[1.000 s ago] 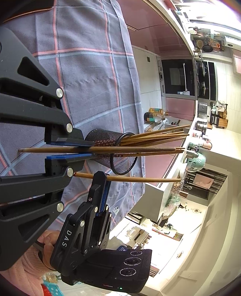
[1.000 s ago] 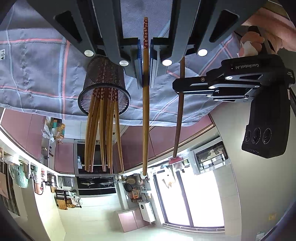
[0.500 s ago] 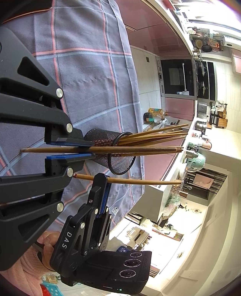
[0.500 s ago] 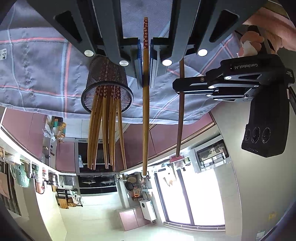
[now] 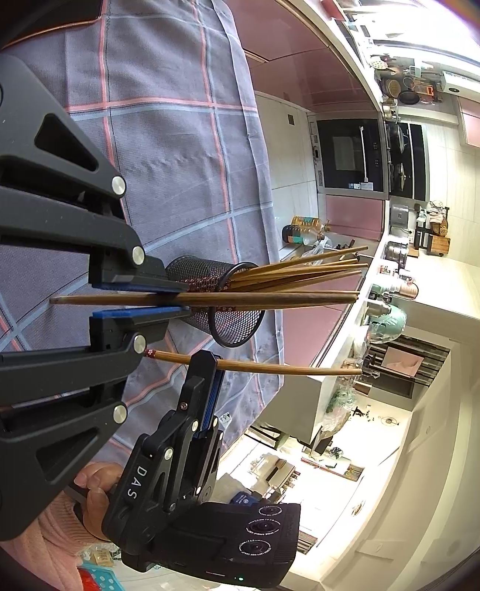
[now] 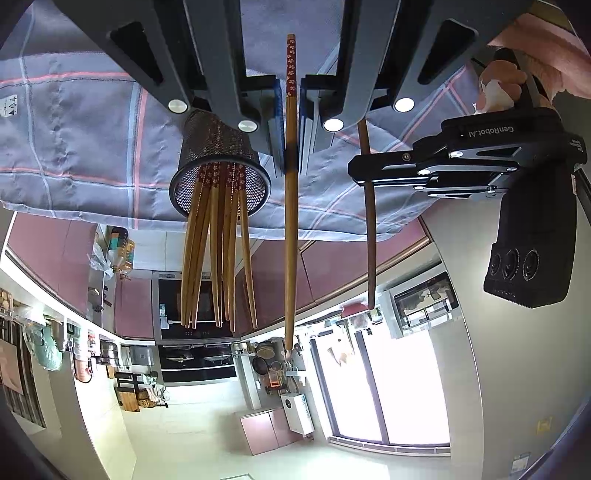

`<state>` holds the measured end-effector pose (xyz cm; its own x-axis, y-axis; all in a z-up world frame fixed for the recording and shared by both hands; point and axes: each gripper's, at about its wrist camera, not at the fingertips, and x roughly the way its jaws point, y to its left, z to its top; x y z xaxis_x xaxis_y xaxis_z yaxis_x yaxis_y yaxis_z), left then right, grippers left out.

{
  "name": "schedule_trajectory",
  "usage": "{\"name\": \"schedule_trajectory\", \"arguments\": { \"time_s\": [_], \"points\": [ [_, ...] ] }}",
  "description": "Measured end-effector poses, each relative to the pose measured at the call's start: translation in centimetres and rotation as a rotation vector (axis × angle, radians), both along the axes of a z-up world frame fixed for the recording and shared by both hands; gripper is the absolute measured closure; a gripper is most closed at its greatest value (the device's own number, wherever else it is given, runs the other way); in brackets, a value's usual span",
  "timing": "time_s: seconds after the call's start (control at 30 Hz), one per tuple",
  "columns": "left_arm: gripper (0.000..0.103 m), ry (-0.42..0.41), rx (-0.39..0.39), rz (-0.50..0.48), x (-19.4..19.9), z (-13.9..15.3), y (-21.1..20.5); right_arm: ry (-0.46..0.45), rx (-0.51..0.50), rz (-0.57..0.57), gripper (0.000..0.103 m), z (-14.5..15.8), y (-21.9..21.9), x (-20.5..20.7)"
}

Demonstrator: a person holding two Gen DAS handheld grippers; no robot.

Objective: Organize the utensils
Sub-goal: 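Lower the left tool's chopstick into the cup while the right tool lowers its own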

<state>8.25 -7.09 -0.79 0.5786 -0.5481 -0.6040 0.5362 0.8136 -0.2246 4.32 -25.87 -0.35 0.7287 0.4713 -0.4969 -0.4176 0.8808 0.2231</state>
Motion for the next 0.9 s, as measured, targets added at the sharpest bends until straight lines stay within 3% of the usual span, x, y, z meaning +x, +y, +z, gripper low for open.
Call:
{"name": "schedule_trajectory", "arguments": {
  "time_s": [0.9],
  "points": [
    [0.095,-0.051,-0.013,-0.005,-0.4,1.6,-0.2,-0.052,0.000,-0.013,0.097,1.4,-0.1,-0.3]
  ]
}}
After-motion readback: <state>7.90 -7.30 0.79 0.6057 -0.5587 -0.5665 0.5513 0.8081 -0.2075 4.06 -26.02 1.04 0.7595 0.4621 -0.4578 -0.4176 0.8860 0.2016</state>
